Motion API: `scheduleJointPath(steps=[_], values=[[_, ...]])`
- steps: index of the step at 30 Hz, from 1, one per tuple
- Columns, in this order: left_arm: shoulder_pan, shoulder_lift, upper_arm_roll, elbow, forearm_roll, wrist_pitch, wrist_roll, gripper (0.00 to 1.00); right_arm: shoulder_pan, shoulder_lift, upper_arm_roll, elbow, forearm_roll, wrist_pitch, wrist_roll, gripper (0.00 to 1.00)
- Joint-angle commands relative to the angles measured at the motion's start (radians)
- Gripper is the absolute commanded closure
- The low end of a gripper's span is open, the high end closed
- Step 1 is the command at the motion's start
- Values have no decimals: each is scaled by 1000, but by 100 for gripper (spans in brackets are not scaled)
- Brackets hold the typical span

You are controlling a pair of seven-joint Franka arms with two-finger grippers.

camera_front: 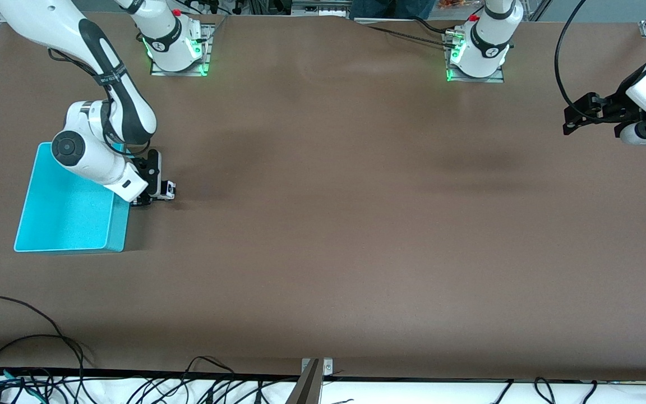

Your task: Wind and store white jeep toy

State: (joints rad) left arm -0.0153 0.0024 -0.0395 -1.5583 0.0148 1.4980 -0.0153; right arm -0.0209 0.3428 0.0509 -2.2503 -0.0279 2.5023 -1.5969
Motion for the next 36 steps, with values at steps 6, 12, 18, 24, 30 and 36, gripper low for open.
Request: scheduleJointPath(steps=[6,12,18,24,30,36], values=[[6,5,3,17,-24,28,-5,0,4,-42,1,103,22,-141,-12,86],[6,4,1,17,-24,28,-5,0,4,-44,0,205,60,-261,-15,86],[-3,2,-5,17,-24,25,-6,0,-4,-45,-9,304,60,-373,-25,86],[-5,2,-8,17,-26,21,-6,0,-8,-56,-81,345,60,-436,-84,86],[-5,1,-8,17,-26,21,-6,0,-10,-73,-143,341,62,-436,-150,86],[-5,1,-7,15,-26,21,-6,0,-11,-76,-220,319,62,-439,-242,86]])
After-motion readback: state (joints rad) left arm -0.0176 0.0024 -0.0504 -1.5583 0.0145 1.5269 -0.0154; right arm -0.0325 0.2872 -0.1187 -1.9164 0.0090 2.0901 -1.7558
